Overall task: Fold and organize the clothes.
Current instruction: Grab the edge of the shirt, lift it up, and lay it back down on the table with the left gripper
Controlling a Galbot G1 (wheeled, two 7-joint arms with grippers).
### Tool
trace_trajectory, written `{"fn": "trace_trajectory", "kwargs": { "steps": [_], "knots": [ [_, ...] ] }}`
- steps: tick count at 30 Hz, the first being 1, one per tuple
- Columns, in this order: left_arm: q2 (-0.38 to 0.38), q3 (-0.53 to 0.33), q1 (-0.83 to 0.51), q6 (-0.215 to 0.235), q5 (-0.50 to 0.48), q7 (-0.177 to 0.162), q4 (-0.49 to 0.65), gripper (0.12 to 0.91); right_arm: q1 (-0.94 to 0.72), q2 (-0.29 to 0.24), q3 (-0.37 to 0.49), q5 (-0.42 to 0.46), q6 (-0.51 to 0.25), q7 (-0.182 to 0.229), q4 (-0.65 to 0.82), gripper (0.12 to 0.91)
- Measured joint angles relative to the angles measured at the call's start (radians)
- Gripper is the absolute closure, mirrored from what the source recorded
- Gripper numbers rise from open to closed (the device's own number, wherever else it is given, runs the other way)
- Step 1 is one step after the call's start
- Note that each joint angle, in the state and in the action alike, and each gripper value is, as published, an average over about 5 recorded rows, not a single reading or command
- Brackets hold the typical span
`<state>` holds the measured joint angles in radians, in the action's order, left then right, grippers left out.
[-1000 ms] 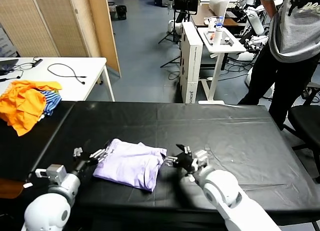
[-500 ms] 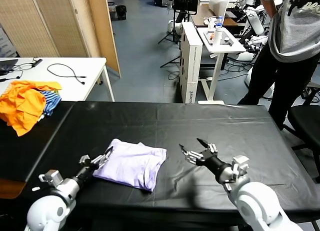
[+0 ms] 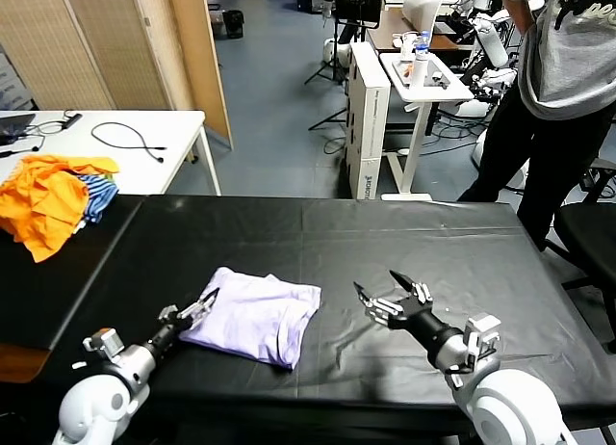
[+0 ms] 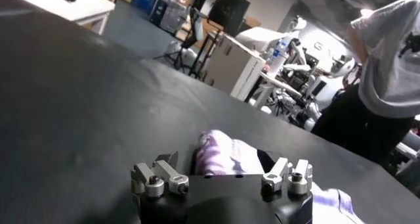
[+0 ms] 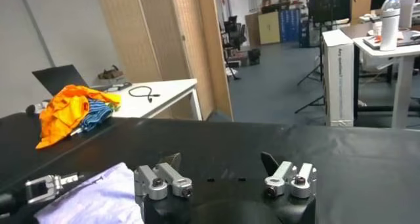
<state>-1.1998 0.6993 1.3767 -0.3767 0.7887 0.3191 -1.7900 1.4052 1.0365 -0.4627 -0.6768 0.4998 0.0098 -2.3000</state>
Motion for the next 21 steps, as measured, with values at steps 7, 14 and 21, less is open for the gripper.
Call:
{"fn": "trace_trajectory", "kwargs": {
  "steps": [7,14,21],
  "knots": [
    [-0.008,-0.005,-0.005,-0.010,0.011,0.008,0.011,0.124,0.002,-0.001,-0.004,0.000,0.000,0.000,-0.004,0.118],
    [-0.009,0.000,-0.011,-0.032,0.061,0.008,0.028,0.213,-0.001,0.004,-0.001,0.000,-0.006,0.000,-0.005,0.118],
    [-0.009,0.001,-0.011,-0.047,0.081,0.003,0.031,0.594,-0.001,0.012,0.004,0.011,-0.006,0.000,-0.002,0.118]
  ]
}}
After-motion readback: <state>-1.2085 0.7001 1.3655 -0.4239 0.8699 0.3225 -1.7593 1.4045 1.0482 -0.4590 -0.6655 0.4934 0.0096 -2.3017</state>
